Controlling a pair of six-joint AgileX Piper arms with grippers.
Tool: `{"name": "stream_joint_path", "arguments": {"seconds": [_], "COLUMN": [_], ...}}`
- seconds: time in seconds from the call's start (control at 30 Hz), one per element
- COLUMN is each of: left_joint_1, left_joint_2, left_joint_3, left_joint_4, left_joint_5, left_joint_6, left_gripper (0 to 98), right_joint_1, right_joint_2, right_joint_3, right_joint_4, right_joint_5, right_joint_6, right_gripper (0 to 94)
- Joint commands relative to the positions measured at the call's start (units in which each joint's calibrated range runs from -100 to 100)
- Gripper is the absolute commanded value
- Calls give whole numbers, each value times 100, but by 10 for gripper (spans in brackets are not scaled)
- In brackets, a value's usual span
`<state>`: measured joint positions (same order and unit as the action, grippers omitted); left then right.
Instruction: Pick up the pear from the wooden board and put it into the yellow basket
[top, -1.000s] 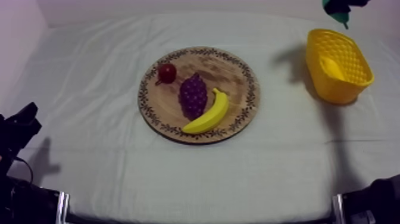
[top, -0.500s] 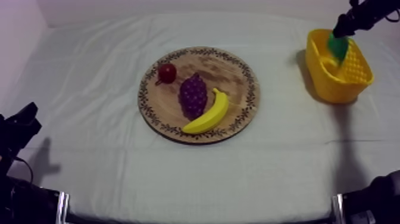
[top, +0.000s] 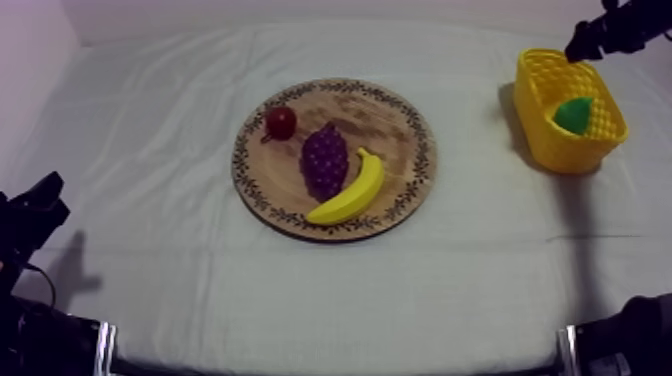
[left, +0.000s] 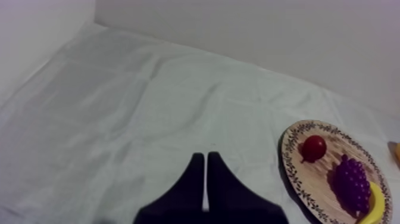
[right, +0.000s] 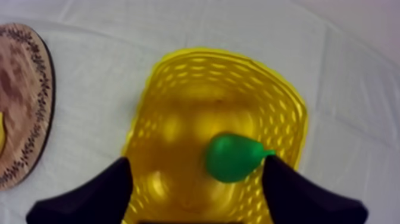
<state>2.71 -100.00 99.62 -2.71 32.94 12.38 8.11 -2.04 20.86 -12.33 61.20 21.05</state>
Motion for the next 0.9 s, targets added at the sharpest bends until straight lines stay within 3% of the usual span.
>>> {"name": "stream_joint_path", "arguments": {"seconds": [0.0,0.13,0.37,0.63,0.87], "left_joint_1": [1,1,1,1,1], "left_joint_2": [0,0,0,0,0], "left_joint_3": [5,5,5,5,5], "left_joint_4": [0,0,0,0,0], "left_joint_5": [-3,-3,-3,-3,-3], "left_joint_6": [-1,0,0,-1,0], "left_gripper": [1,1,1,1,1], "right_joint_1": [-28,-169,-579,-881,-911], "right_joint_2": [-532,-1318,-2975,-4697,-5939], "right_joint_3": [210,706,1713,2850,4036], "right_joint_4": [-32,74,520,1103,1550], "right_joint_5": [-144,-471,-962,-1108,-1445], "right_joint_6": [-96,-344,-1065,-1964,-2292], "right_gripper": [448,316,103,57,47]}}
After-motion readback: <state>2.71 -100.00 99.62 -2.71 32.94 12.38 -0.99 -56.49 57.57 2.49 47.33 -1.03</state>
